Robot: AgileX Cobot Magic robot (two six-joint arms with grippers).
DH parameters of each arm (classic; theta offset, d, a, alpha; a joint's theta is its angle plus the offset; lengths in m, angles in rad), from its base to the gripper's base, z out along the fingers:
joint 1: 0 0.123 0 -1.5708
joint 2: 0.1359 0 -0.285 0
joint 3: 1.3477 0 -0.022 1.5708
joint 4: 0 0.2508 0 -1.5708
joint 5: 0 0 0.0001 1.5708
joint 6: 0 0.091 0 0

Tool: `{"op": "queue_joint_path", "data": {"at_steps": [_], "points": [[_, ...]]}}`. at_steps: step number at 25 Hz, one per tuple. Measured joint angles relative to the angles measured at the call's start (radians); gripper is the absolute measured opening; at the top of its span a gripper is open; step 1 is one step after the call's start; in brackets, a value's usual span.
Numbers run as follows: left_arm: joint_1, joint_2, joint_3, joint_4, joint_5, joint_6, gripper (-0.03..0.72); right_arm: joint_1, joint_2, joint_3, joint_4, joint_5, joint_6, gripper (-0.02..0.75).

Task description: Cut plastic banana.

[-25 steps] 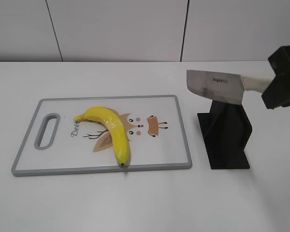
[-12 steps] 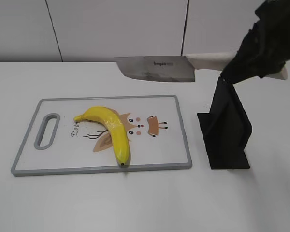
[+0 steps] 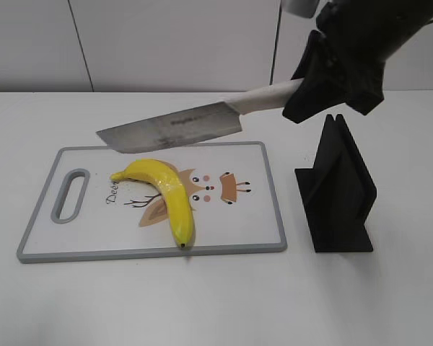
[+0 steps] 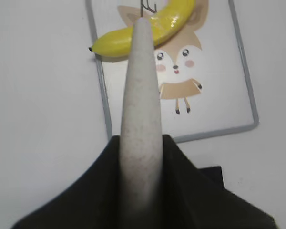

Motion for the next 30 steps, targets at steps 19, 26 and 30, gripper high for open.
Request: {"op": "queue_joint_path", "data": {"at_steps": [19,26,30], "points": [[-0.231,0.779,-0.394,-0.006,0.108,0.344,0.528,0.000,0.165,-0.074,0.216,0.098,-0.316,0.173],[-0.232,0.856,-0.420,0.019,0.071,0.345,0.106,-0.001,0.165,-0.074,0.231,0.089,-0.329,0.173],[-0.236,0.862,-0.421,0.048,0.064,0.345,0.011,-0.001,0.165,-0.074,0.231,0.075,-0.329,0.173]]}}
